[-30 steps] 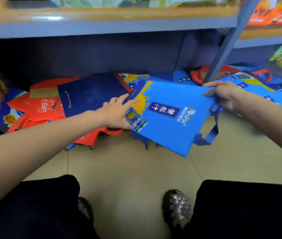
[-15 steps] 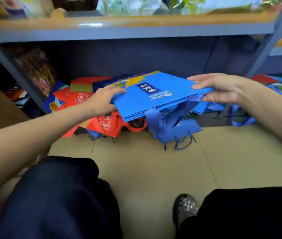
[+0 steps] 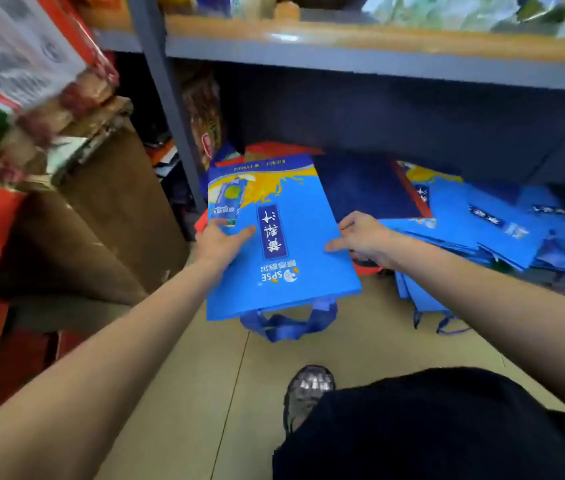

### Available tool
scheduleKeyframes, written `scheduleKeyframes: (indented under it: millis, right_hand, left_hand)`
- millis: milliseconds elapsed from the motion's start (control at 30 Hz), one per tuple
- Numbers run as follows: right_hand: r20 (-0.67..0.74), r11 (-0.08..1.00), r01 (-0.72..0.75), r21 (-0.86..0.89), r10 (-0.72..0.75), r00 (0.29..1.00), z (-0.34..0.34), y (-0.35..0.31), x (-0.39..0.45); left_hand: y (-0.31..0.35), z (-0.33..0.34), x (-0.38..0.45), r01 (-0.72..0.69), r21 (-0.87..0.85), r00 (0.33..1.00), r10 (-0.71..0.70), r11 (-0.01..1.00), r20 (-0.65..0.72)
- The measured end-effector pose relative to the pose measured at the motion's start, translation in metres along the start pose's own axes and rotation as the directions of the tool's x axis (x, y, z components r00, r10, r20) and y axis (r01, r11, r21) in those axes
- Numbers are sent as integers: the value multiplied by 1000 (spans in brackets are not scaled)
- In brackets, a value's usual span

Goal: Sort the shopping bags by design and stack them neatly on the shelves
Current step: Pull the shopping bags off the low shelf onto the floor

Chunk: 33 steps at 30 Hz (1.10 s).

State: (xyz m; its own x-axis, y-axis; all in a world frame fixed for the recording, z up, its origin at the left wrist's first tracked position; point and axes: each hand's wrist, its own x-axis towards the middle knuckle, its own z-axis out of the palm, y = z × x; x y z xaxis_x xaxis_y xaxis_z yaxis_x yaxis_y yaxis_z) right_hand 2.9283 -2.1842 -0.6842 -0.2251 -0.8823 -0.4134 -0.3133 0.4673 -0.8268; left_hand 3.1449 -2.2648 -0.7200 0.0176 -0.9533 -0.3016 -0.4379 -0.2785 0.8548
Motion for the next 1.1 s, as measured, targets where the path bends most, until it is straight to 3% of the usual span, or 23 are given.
scheduleKeyframes:
  millis: [133, 333, 433, 533, 633, 700, 800, 900, 967, 1033, 1100]
  right_hand:
    - [214, 998, -15, -57, 27, 977, 53, 38, 10]
    - [564, 989, -130, -77, 150, 812, 137, 83, 23]
    - [619, 982, -182, -48, 172, 766, 169, 96, 21]
    - [622, 981, -181, -67, 183, 762, 194, 113, 16]
    - [620, 983, -118, -140, 180, 764, 208, 126, 11]
    - [604, 978, -69, -197, 177, 777, 209, 128, 9]
    - [553, 909, 124, -397, 129, 823, 197, 125, 14]
    - [495, 818, 222, -530, 86, 865, 165, 116, 25]
    - [458, 704, 295, -646, 49, 888, 129, 109, 37]
    - [432, 571, 352, -742, 4, 902, 82, 97, 51]
    - [389, 589, 339, -733, -46, 920, 28, 79, 62]
  left_hand:
    - [-71, -9, -2, 58, 212, 995, -40, 976, -90]
    - [-152, -46, -6, 102, 428, 987, -38, 898, -154]
    - [-177, -56, -15, 190, 430, 965, -88, 883, -245]
    - [-186, -56, -23, 359, 366, 890, -197, 858, -411]
    - [-196, -53, -27, 384, 421, 869, -169, 822, -464]
    - [-207, -51, -24, 315, 528, 923, -126, 789, -363]
    - [-211, -42, -10, 138, 675, 984, -176, 725, -12]
    - [-194, -20, 3, -42, 701, 983, -95, 712, 155]
    - [-174, 1, 4, -189, 711, 976, 50, 678, 212]
    - [-151, 20, 4, -350, 735, 937, 207, 581, 283]
    - [-122, 41, 5, -469, 717, 882, 323, 516, 344]
